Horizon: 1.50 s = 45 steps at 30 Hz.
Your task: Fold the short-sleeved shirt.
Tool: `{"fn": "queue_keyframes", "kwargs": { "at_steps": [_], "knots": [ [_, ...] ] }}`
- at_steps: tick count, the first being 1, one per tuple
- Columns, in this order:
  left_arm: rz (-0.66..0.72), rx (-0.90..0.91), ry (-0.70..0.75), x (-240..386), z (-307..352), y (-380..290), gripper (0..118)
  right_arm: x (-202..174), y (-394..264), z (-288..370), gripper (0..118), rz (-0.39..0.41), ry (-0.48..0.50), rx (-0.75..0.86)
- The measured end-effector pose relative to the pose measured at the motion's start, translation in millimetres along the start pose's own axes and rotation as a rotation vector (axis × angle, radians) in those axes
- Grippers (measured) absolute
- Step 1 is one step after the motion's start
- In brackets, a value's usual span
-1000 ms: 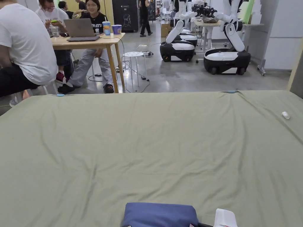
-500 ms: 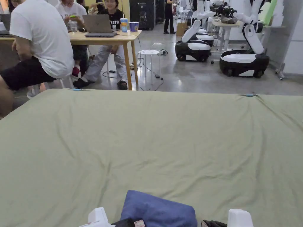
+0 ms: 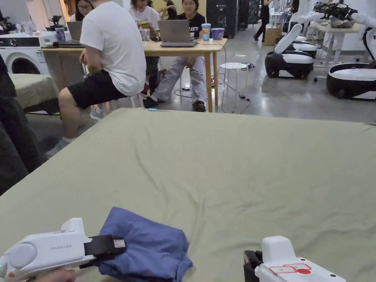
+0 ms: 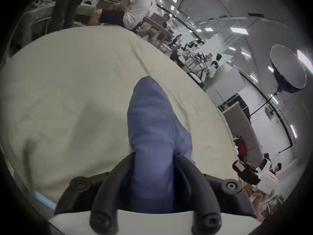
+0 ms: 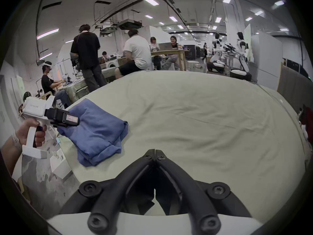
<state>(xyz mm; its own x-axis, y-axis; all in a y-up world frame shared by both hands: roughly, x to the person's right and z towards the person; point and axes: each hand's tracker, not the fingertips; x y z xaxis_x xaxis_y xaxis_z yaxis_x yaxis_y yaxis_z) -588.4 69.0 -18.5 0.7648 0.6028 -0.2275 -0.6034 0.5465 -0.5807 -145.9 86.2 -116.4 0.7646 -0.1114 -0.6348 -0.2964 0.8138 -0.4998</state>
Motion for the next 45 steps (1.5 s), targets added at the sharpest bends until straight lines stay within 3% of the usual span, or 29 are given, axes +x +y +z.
{"fn": "queue_keyframes", "kwargs": {
  "at_steps": [10, 12, 14, 15, 16, 20, 21, 22, 23, 24, 25, 31, 35, 39, 45],
  "knots": [
    [0.023, -0.035, 0.086, -90.2, 28.1, 50.1, 23, -99.9, 26.2, -56.2, 0, 0.067, 0.091, -0.003],
    [0.019, -0.033, 0.069, -93.4, 27.1, 47.3, 37, -108.0, 27.6, -62.1, 0, 0.072, 0.099, -0.006],
    [-0.01, -0.008, 0.082, -94.3, 29.0, 46.6, 74, -109.6, 26.4, -64.8, 0, 0.077, 0.099, -0.011],
    [-0.027, 0.005, 0.105, -95.8, 32.9, 48.0, 82, -110.1, 26.3, -66.4, 0, 0.081, 0.099, -0.016],
    [-0.033, 0.008, 0.109, -97.6, 37.4, 49.7, 84, -109.8, 26.2, -67.6, 0, 0.085, 0.096, -0.02],
    [-0.089, 0.063, 0.202, -93.7, 71.0, 56.2, 79, -106.8, 25.5, -70.5, 0, 0.09, 0.089, -0.028],
    [-0.087, 0.073, 0.227, -89.3, 81.5, 56.2, 73, -106.9, 25.5, -70.8, 0, 0.091, 0.09, -0.029],
    [-0.079, 0.081, 0.245, -90.7, 88.0, 58.2, 60, -107.3, 25.1, -71.1, 0, 0.091, 0.091, -0.029],
    [-0.064, 0.077, 0.273, -92.4, 94.5, 60.3, 30, -107.5, 25.4, -71.1, 0, 0.092, 0.091, -0.029],
    [-0.053, 0.077, 0.305, -93.7, 100.4, 61.4, 9, -107.6, 25.9, -70.7, 0, 0.092, 0.094, -0.028],
    [-0.05, 0.077, 0.325, -100.6, 103.3, 65.3, 0, -107.7, 26.5, -70.1, 0, 0.091, 0.096, -0.026],
    [-0.059, 0.094, 0.402, -77.2, 113.5, 59.5, 0, -103.2, 28.1, -55.9, 0, 0.084, 0.104, -0.009],
    [-0.227, 0.141, 0.41, -4.9, 90.5, 42.3, 0, -82.7, 34.6, -30.2, 0, 0.068, 0.075, 0.015],
    [-0.375, 0.212, 0.367, 91.5, 43.8, 14.0, 0, -36.6, 39.2, 5.8, 0, 0.041, 0.013, 0.066],
    [-0.552, 0.438, 0.23, 256.7, 0.1, -46.2, 0, 57.6, 55.7, 93.9, 0, 0.028, -0.158, 0.179]
  ]
}}
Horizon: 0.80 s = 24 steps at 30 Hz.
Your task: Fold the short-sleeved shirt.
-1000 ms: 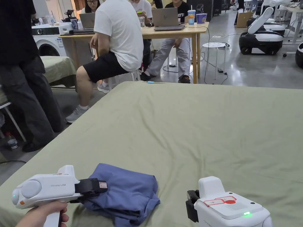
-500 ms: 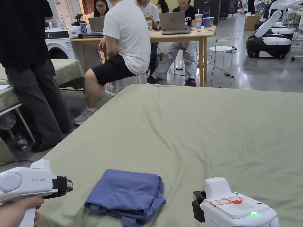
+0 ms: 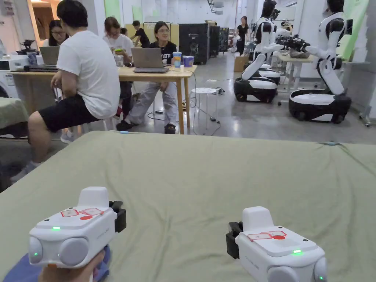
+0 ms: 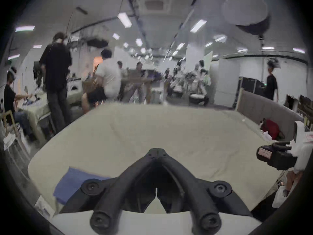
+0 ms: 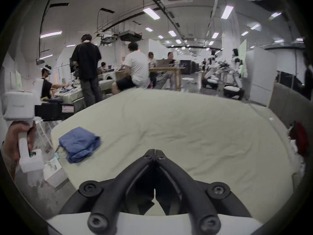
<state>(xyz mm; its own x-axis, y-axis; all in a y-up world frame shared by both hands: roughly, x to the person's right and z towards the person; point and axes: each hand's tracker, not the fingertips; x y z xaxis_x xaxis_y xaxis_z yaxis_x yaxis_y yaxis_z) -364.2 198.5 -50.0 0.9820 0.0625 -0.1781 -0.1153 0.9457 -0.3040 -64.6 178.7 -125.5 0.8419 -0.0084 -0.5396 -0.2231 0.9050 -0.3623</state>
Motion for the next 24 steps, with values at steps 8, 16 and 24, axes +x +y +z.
{"fn": "queue_keyframes", "kwargs": {
  "at_steps": [8, 16, 24],
  "knots": [
    [-0.125, 0.223, -0.008, 154.4, 17.1, 48.9, 0, 139.0, 50.6, 85.3, 0, 0.011, -0.233, 0.215],
    [-0.102, 0.233, 0.001, 200.7, 19.2, 50.0, 0, 175.3, 44.8, 112.8, 0, 0.003, -0.258, 0.25],
    [-0.105, 0.257, 0.031, 187.5, 32.8, 53.1, 0, 165.2, 45.0, 107.7, 1, 0.01, -0.26, 0.269]
  ]
}}
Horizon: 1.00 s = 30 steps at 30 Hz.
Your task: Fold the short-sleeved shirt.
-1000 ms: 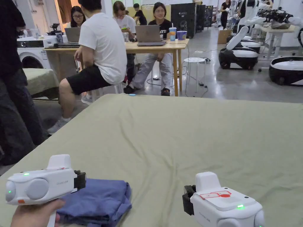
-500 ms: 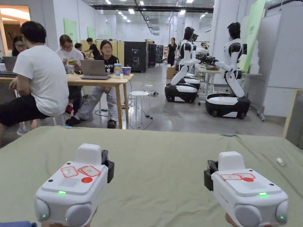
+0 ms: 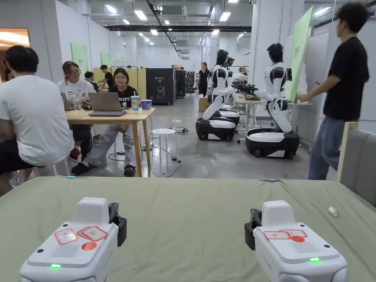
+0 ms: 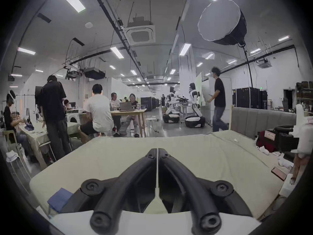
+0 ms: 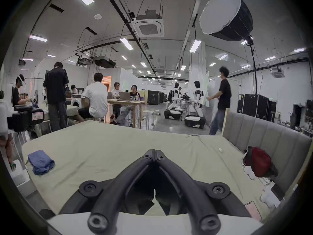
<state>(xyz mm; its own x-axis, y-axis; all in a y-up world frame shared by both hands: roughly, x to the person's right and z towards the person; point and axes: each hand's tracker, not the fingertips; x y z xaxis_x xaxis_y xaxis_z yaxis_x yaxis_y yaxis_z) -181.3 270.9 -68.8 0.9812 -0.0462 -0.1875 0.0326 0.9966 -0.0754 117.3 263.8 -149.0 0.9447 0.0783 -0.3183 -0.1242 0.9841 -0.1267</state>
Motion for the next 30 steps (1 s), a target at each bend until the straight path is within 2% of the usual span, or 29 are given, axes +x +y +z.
{"fn": "queue_keyframes", "kwargs": {
  "at_steps": [1, 3, 5, 7, 8, 9, 10, 11, 20, 27, 30],
  "knots": [
    [0.0, 0.002, -0.002, -1.7, 1.0, 0.8, 7, -1.1, 0.6, -2.4, 4, -0.007, 0.0, 0.001],
    [-0.01, 0.0, -0.007, -3.3, 1.3, 2.2, 40, -4.4, 0.8, -2.0, 28, -0.017, 0.006, 0.002],
    [-0.029, 0.002, -0.008, -1.0, 1.9, 2.8, 75, -6.3, 0.4, -4.1, 47, -0.016, 0.001, 0.003],
    [-0.038, 0.01, -0.01, -0.7, 2.9, 3.1, 87, -7.4, 0.5, -3.5, 71, -0.023, 0.01, 0.001],
    [-0.036, 0.02, -0.013, 0.8, 3.6, 3.9, 96, -8.7, 0.3, -3.2, 93, -0.03, 0.008, 0.003],
    [-0.036, 0.024, -0.019, 0.8, 4.0, 4.4, 106, -9.9, -0.3, -3.7, 110, -0.032, 0.004, 0.005],
    [-0.038, 0.023, -0.024, 0.8, 3.8, 4.9, 115, -10.5, -0.5, -4.2, 118, -0.033, 0.001, 0.006],
    [-0.048, 0.02, -0.034, 1.1, 3.4, 5.5, 118, -11.2, -0.6, -5.1, 118, -0.032, -0.002, 0.003],
    [-0.051, 0.041, -0.035, -0.9, 4.7, 5.6, 118, -14.0, 4.1, -4.0, 118, -0.078, 0.025, 0.008],
    [-0.039, 0.035, -0.034, -3.0, 5.7, 5.1, 118, -20.1, 6.0, -7.2, 118, -0.121, -0.128, -0.033],
    [-0.038, 0.032, -0.033, -3.3, 6.3, 3.9, 118, -21.1, 8.5, -5.7, 118, -0.132, -0.146, -0.044]
  ]
}}
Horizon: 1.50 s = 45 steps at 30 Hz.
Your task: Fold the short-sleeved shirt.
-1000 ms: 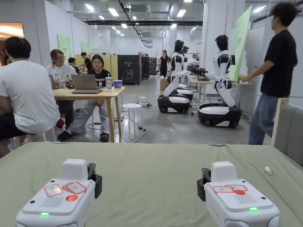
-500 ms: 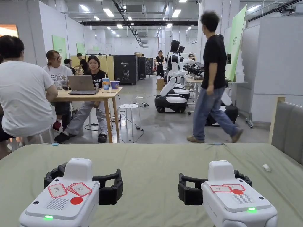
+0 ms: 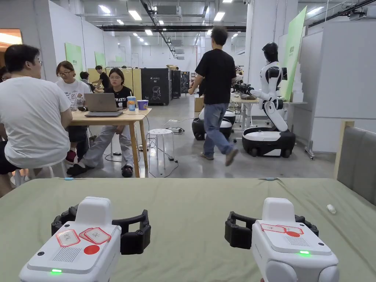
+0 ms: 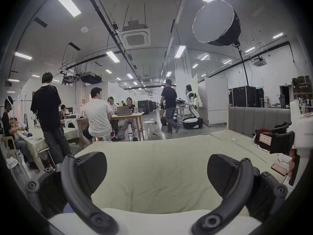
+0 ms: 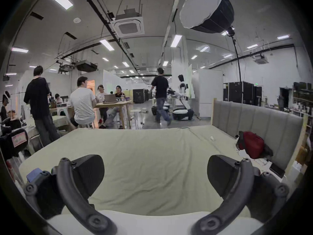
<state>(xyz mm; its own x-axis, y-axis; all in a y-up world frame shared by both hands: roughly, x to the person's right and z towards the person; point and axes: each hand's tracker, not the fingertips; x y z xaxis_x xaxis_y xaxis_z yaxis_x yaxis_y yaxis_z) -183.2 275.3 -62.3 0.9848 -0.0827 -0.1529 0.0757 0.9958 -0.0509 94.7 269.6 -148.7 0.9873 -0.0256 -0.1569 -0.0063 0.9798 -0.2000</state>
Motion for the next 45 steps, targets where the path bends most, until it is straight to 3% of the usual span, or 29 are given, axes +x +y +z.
{"fn": "queue_keyframes", "kwargs": {
  "at_steps": [11, 20, 29, 45],
  "knots": [
    [0.003, -0.011, -0.001, 2.5, -0.5, -3.3, 118, -8.7, -0.6, 12.5, 118, 0.037, -0.032, 0.04],
    [0.001, -0.014, -0.003, 4.5, -1.1, -5.1, 118, 0.5, 4.2, 20.0, 118, -0.045, 0.009, 0.046],
    [0.009, -0.011, -0.011, 6.5, 0.0, -4.9, 118, -1.3, -0.5, 21.4, 118, -0.016, -0.039, 0.067],
    [0.007, -0.002, -0.013, 9.2, 0.4, -5.8, 118, -5.2, -5.9, 17.2, 118, 0.051, -0.01, 0.07]
  ]
}}
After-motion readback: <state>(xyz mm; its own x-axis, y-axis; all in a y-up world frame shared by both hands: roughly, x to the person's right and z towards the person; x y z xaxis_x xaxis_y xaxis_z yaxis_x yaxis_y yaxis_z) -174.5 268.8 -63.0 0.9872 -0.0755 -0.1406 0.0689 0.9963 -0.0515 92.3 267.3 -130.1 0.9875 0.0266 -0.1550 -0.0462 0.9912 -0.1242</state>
